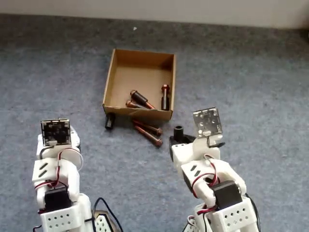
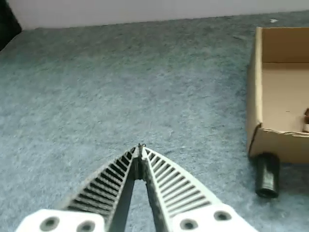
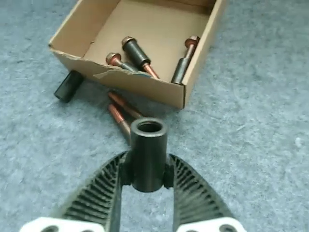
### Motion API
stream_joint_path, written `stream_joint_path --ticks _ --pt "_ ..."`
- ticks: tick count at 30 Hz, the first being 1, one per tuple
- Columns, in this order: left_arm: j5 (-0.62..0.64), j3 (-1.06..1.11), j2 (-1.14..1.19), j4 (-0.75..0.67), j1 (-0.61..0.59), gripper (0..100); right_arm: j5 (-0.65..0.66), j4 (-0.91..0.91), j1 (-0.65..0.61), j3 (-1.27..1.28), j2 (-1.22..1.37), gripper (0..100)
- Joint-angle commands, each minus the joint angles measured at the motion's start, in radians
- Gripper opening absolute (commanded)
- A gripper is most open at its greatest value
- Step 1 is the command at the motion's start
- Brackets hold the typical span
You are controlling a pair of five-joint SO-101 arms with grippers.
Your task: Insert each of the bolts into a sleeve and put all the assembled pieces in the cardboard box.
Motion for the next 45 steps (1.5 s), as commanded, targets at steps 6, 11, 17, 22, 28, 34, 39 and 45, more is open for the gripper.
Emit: stream_joint_path --ticks 6,11,17,22,28,34,39,45 --pt "-0.164 -0.346 0.002 0.212 0.274 1 0.002 -0.209 0.217 0.088 -0.045 0.5" --pt "-0.238 -0.369 0.036 0.256 0.403 1 -0.058 -0.315 0.329 0.140 -0.045 0.5" --pt "-0.270 -0.460 0.357 0.255 0.507 1 -0.089 -0.331 0.417 0.142 -0.045 0.5" --pt "-0.436 -0.573 0.676 0.253 0.628 1 -0.089 -0.331 0.444 0.140 -0.045 0.5" --pt "-0.569 -0.757 1.058 0.258 0.700 4 -0.089 -0.331 0.446 0.140 -0.045 0.5" --pt "-0.689 -0.912 1.371 0.259 0.702 13 -0.089 -0.386 0.493 0.148 -0.041 0.5" --pt "-0.847 -0.997 1.572 0.259 0.704 13 -0.089 -0.394 0.513 0.148 -0.044 0.5" --pt "-0.905 -1.102 1.778 0.259 0.736 13 -0.089 -0.394 0.515 0.148 -0.042 0.5"
